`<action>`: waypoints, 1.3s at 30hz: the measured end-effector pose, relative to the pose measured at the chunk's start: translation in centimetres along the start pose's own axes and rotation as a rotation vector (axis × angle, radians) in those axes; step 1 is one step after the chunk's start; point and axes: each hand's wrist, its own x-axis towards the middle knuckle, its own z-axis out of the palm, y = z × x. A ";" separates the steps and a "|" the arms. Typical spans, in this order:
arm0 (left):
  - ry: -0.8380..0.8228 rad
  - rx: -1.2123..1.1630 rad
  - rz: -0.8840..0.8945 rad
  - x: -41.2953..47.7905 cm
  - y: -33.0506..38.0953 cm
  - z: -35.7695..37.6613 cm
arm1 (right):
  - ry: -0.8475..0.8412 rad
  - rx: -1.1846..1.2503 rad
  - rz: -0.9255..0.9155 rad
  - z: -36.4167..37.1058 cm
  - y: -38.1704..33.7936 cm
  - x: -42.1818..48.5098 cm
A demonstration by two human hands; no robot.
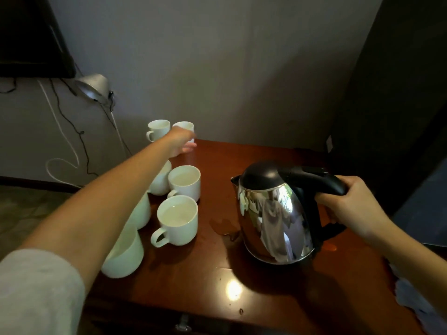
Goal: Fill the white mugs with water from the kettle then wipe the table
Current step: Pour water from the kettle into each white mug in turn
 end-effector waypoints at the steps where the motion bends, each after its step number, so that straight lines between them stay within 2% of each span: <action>1: -0.013 0.026 -0.024 1.4 -0.7 0.0 | 0.000 -0.004 0.006 -0.1 0.1 0.1; 6: 0.113 0.058 -0.032 6.3 -2.6 0.2 | -0.010 -0.001 0.020 -0.4 0.5 0.7; 13: 0.210 0.230 -0.047 12.0 -4.3 -0.9 | 0.001 0.001 0.002 0.0 0.0 1.8; 23: 0.219 0.005 -0.130 14.9 -4.5 0.5 | -0.015 -0.013 0.016 0.4 -0.7 2.4; 30: 0.239 -0.053 -0.144 15.0 -4.4 1.2 | -0.037 -0.037 -0.007 0.2 -0.9 1.8; 33: 0.267 0.023 -0.092 14.7 -4.2 1.6 | -0.018 -0.051 -0.005 0.2 -0.8 1.9; 37: 0.314 -0.118 -0.071 13.8 -4.0 1.6 | -0.019 -0.046 0.009 0.4 -0.9 1.7; 39: 0.276 -0.136 -0.001 11.6 -2.9 1.7 | -0.013 -0.059 -0.005 0.4 -0.9 1.6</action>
